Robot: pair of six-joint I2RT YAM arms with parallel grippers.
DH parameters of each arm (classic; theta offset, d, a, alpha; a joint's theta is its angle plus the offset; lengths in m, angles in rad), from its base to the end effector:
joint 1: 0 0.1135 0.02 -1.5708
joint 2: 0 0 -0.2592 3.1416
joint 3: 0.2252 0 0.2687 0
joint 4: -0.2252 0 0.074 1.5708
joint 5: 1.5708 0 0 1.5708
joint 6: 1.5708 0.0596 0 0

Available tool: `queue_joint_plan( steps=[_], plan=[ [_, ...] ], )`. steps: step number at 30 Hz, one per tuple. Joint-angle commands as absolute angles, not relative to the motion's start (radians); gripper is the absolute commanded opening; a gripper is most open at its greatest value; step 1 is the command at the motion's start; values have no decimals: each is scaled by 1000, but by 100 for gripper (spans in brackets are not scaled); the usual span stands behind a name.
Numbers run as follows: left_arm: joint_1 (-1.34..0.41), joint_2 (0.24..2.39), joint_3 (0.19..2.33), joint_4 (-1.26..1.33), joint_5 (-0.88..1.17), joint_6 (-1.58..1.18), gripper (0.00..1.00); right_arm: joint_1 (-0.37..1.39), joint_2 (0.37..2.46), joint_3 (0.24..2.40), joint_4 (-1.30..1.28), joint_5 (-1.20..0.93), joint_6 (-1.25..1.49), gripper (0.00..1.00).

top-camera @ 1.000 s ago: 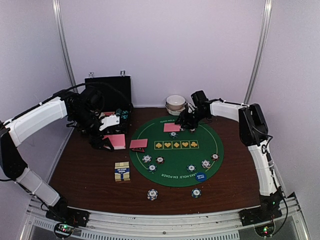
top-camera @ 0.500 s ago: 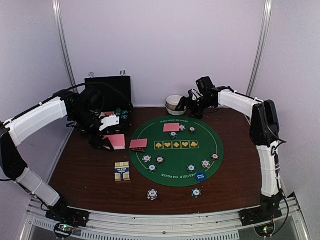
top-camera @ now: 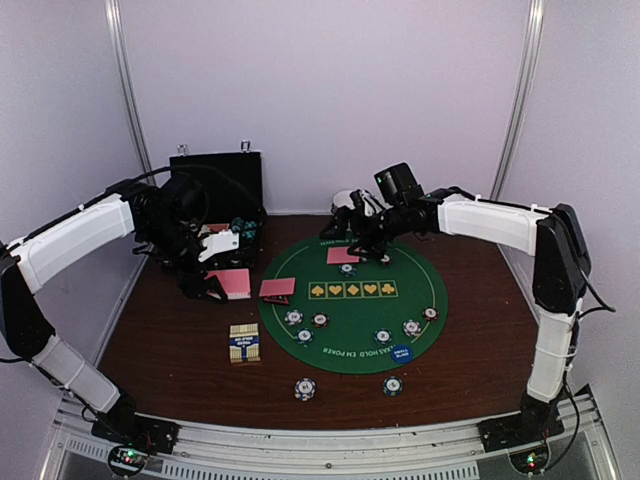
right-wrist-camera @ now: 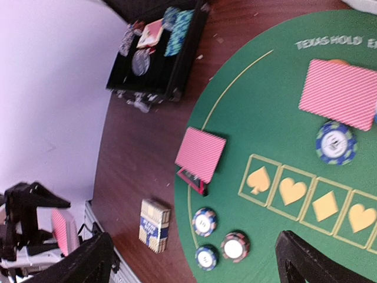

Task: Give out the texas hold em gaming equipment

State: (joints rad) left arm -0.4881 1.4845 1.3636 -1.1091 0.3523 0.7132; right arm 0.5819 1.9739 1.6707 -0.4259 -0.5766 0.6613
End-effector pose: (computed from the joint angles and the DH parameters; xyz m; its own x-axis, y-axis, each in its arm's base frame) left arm 0.2627 -0.1628 0.2772 -0.2749 0.8412 -0.4656 0.9545 0.2968 -0.0273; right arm 0.3848 0.2921 0.2484 -0.9308 0.0039 -0.3655 -0.2899 0.6012 0.7446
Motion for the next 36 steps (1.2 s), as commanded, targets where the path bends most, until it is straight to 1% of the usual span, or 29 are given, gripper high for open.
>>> queue_joint_plan(
  steps=[1, 7, 13, 21, 26, 36],
  plan=[
    [-491, 1468, 1387, -1103, 363, 716, 0, 643, 1862, 1514, -110, -691, 858, 99],
    [-491, 1470, 1390, -1097, 372, 710, 0, 772, 1875, 1494, 9, -745, 974, 98],
    [-491, 1469, 1397, -1098, 380, 704, 0, 856, 1938, 1511, 123, -787, 1059, 97],
    [-491, 1470, 1413, -1098, 394, 696, 0, 908, 2003, 1534, 178, -837, 1107, 96],
    [-491, 1473, 1421, -1097, 401, 694, 0, 918, 2025, 1538, 212, -852, 1130, 96],
    [-491, 1478, 1430, -1098, 407, 690, 0, 935, 2116, 1611, 307, -885, 1208, 96]
  ],
)
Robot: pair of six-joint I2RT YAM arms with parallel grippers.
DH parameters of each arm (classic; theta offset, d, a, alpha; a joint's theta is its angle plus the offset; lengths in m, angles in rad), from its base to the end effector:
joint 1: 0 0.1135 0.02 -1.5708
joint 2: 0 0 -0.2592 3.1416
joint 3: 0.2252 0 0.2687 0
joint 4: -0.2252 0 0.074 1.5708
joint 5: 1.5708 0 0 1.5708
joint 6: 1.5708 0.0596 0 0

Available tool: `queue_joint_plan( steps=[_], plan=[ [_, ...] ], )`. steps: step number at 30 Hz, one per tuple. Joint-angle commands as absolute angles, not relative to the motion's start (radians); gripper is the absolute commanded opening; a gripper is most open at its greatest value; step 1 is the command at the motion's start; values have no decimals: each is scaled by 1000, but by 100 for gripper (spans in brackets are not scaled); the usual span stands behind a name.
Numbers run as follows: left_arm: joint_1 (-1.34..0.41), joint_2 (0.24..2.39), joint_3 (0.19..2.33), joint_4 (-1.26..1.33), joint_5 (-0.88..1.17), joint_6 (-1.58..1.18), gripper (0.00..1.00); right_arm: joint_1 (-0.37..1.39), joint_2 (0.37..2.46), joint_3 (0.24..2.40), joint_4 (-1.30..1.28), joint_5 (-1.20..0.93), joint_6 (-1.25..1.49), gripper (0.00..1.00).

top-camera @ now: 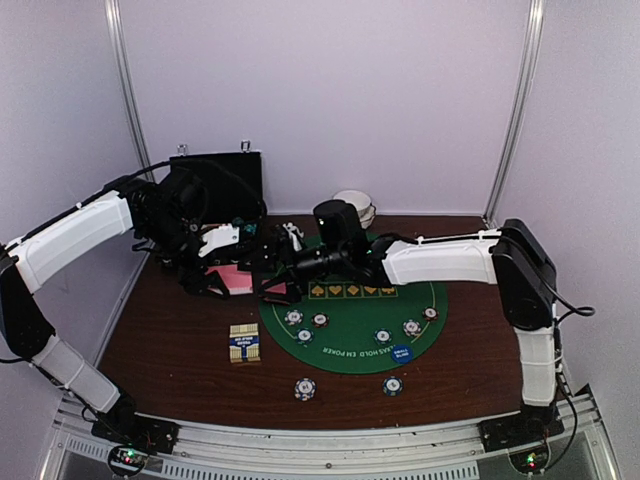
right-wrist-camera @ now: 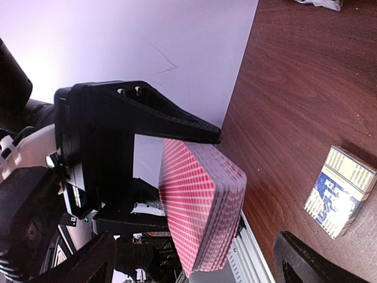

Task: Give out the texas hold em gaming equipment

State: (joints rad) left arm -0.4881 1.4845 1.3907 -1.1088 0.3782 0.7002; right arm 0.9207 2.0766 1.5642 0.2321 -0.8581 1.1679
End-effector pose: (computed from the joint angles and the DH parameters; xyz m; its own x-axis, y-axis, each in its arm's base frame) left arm 0.2640 -0.1651 0.2862 -0.2737 0.8233 -0.4972 0.9540 0.2981 -0.0315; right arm 0.2739 0.4347 0.2329 -0.9493 -0.2547 -0.1842 -0.2226 0.1308 0.9661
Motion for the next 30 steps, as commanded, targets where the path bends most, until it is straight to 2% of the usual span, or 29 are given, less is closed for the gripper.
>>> queue_joint_plan(
  steps=[1, 20, 30],
  plan=[
    [-491, 1477, 1430, -1097, 407, 690, 0, 936, 2127, 1615, 315, -888, 1216, 96],
    [-491, 1497, 1448, -1098, 425, 681, 0, 959, 2300, 1812, 322, -938, 1290, 87],
    [-491, 1485, 1442, -1098, 425, 681, 0, 934, 2302, 1754, 350, -943, 1326, 76]
  ],
)
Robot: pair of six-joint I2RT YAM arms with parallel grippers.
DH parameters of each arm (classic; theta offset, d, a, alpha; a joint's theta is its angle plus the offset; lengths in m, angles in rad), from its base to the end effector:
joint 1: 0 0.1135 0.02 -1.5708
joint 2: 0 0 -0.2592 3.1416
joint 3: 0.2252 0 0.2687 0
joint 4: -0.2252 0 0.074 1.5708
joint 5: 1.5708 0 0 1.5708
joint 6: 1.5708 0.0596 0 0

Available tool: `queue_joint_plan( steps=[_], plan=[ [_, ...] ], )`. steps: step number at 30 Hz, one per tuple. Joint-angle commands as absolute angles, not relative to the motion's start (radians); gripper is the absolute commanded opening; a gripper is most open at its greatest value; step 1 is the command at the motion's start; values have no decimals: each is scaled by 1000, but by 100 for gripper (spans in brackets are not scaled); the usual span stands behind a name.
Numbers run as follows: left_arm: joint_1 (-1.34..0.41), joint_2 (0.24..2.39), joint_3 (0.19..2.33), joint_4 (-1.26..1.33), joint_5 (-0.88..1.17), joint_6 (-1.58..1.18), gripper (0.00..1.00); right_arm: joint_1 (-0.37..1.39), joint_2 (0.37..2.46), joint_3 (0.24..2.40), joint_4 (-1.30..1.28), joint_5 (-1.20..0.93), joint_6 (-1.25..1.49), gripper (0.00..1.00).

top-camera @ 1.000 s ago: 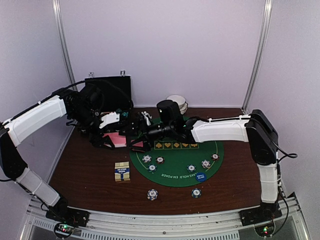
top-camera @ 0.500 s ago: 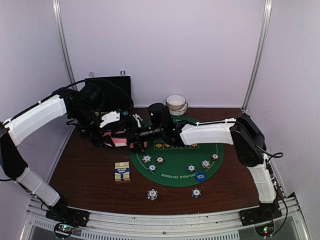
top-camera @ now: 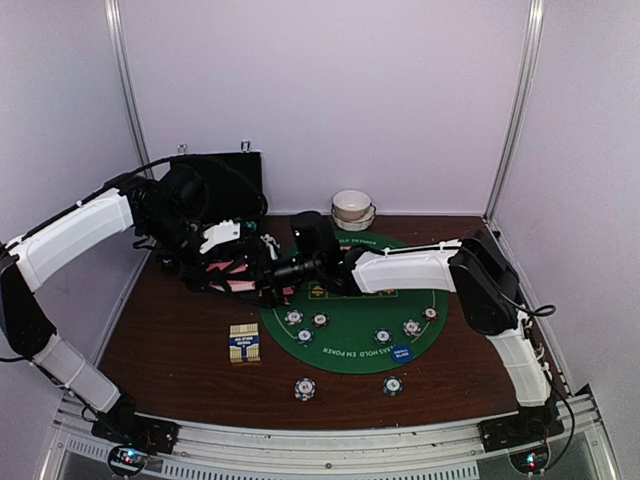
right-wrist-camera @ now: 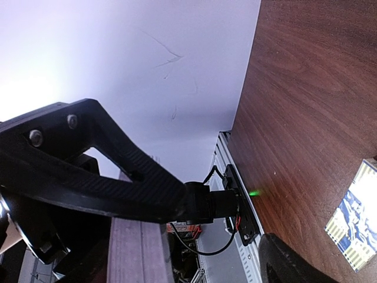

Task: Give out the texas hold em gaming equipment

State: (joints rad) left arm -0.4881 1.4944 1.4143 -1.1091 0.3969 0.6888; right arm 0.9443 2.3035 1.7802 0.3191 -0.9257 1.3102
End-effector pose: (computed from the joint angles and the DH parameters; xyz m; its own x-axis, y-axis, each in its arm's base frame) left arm 0.2666 -0.1677 0.2911 -0.2771 0.8108 -0.5155 0.9531 0.3001 -0.0403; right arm 0.2885 0.4798 0.2050 -0.9445 -0.3141 -0.0957 -0.1288 0.0862 0.9879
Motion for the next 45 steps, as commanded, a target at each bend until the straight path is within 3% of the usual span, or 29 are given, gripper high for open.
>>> queue_joint_plan(
  steps=[1, 26, 37, 45],
  plan=[
    [-491, 1484, 1441, -1098, 424, 682, 0, 932, 2296, 1745, 355, -944, 1328, 75],
    [-491, 1461, 1415, -1097, 412, 695, 0, 898, 2184, 1631, 372, -958, 1318, 57],
    [-491, 1462, 1408, -1097, 412, 698, 0, 886, 2123, 1615, 381, -972, 1318, 59],
    [-491, 1460, 1404, -1097, 407, 701, 0, 867, 2075, 1595, 299, -980, 1271, 39]
  ],
)
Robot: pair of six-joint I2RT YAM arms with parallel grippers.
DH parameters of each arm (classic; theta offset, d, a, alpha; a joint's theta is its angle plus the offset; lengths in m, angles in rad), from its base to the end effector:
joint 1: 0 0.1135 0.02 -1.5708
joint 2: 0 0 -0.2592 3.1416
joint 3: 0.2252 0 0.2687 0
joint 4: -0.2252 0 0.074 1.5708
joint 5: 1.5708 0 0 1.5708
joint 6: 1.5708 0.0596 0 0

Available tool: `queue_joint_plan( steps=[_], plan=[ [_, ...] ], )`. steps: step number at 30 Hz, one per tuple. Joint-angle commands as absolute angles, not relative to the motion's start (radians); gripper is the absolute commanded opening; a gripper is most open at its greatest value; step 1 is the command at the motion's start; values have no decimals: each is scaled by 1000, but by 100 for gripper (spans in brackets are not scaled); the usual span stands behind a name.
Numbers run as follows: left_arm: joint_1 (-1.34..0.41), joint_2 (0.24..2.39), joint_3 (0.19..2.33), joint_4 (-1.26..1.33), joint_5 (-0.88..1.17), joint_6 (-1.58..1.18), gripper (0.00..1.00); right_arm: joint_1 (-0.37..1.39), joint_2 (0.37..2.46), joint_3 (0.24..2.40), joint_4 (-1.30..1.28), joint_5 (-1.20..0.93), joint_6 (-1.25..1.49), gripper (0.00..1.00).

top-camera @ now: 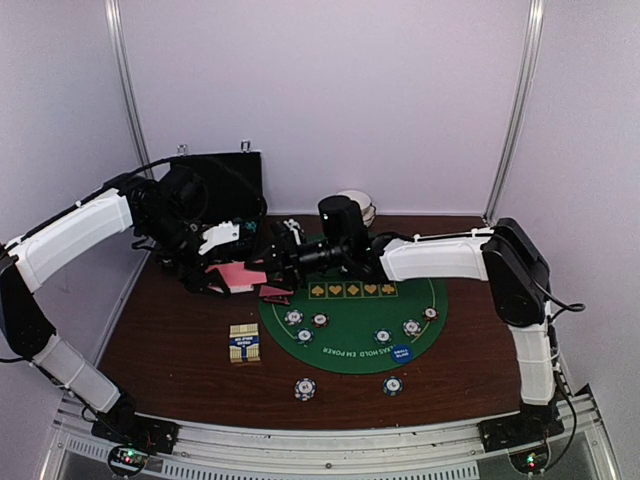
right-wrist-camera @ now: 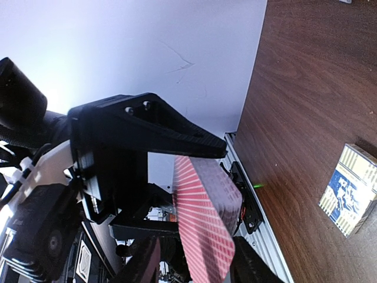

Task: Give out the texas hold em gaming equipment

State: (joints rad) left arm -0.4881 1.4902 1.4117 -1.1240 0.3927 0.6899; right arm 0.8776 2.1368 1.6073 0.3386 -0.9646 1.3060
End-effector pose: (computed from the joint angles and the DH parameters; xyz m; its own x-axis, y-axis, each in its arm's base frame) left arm 0.2644 -0.1662 0.2907 -0.2823 0.8157 -0.5049 0.9525 0.3011 -0.0462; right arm 0.2955 0.4323 0.2313 -0.9523 -0.2858 -0.1065 -0.1326 0.0737 0.9884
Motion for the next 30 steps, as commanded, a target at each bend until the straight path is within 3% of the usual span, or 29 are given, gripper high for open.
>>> queue_joint_plan(
  steps=[1, 20, 30],
  plan=[
    [-491, 1459, 1404, -1097, 407, 701, 0, 866, 2072, 1593, 294, -981, 1268, 37],
    [-491, 1466, 1393, -1097, 384, 712, 0, 845, 1989, 1498, 330, -984, 1307, 1],
    [-491, 1470, 1392, -1097, 375, 716, 0, 817, 1961, 1418, 384, -987, 1338, 0]
  ],
)
